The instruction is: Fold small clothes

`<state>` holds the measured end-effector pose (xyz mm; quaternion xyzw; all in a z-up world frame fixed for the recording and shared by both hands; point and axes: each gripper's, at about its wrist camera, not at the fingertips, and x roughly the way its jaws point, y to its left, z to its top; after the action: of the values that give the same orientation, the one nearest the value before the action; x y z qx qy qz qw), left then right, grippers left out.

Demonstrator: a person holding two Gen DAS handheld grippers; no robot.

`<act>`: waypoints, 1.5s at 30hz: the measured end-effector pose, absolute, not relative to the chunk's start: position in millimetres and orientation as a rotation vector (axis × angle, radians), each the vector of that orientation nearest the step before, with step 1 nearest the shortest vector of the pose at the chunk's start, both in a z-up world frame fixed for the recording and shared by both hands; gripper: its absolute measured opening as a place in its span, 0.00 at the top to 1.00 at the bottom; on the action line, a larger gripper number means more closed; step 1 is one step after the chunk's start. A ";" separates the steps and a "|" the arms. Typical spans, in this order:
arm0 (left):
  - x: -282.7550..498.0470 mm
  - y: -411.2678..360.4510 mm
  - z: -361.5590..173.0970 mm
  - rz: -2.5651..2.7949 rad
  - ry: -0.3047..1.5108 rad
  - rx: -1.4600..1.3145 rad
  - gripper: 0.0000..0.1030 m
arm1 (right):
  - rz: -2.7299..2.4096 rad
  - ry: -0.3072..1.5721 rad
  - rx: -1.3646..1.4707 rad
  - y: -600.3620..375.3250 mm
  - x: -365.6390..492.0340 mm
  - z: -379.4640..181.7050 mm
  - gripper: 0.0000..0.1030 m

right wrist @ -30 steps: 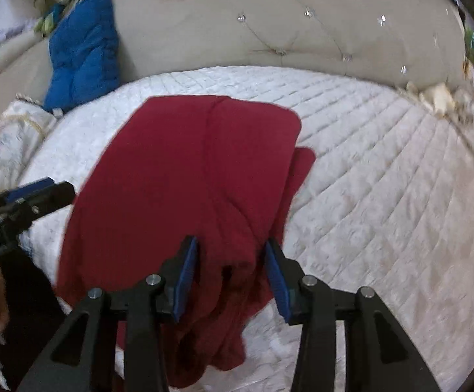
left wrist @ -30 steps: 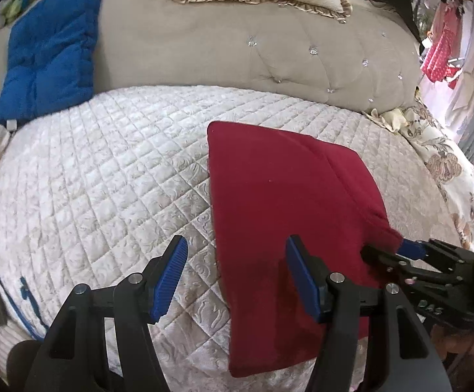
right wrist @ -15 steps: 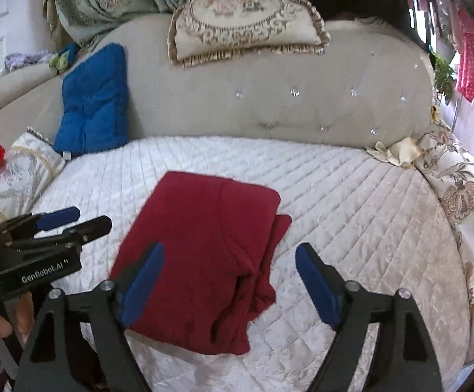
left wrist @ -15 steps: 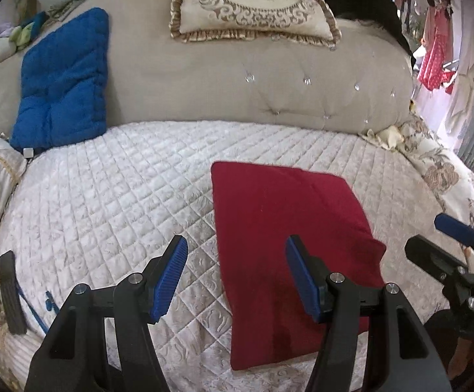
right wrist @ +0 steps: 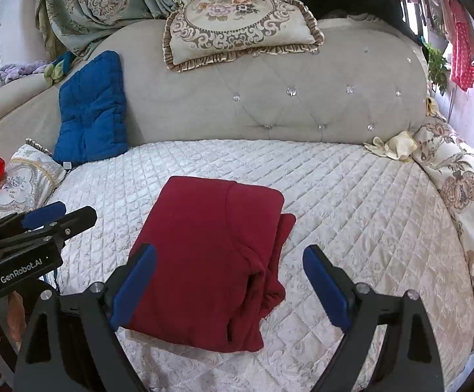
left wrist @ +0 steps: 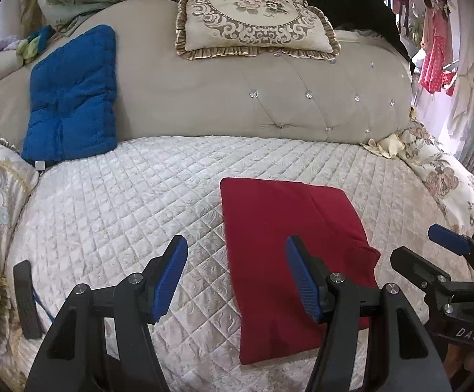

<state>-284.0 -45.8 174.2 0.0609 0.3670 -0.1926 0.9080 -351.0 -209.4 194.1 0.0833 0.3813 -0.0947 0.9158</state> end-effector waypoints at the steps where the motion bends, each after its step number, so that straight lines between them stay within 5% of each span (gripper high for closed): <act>1: -284.7 -46.8 174.3 -0.391 0.755 0.132 0.60 | -0.197 0.785 0.172 -209.7 -351.1 194.1 0.09; 45: -280.5 -49.1 161.7 -0.378 0.767 0.122 0.60 | -0.187 0.835 0.192 -206.0 -336.5 176.5 0.05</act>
<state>-280.5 -49.1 161.7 0.0589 0.3716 -0.1831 0.9082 -336.5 -206.0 176.5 0.0928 0.4043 -0.0907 0.9054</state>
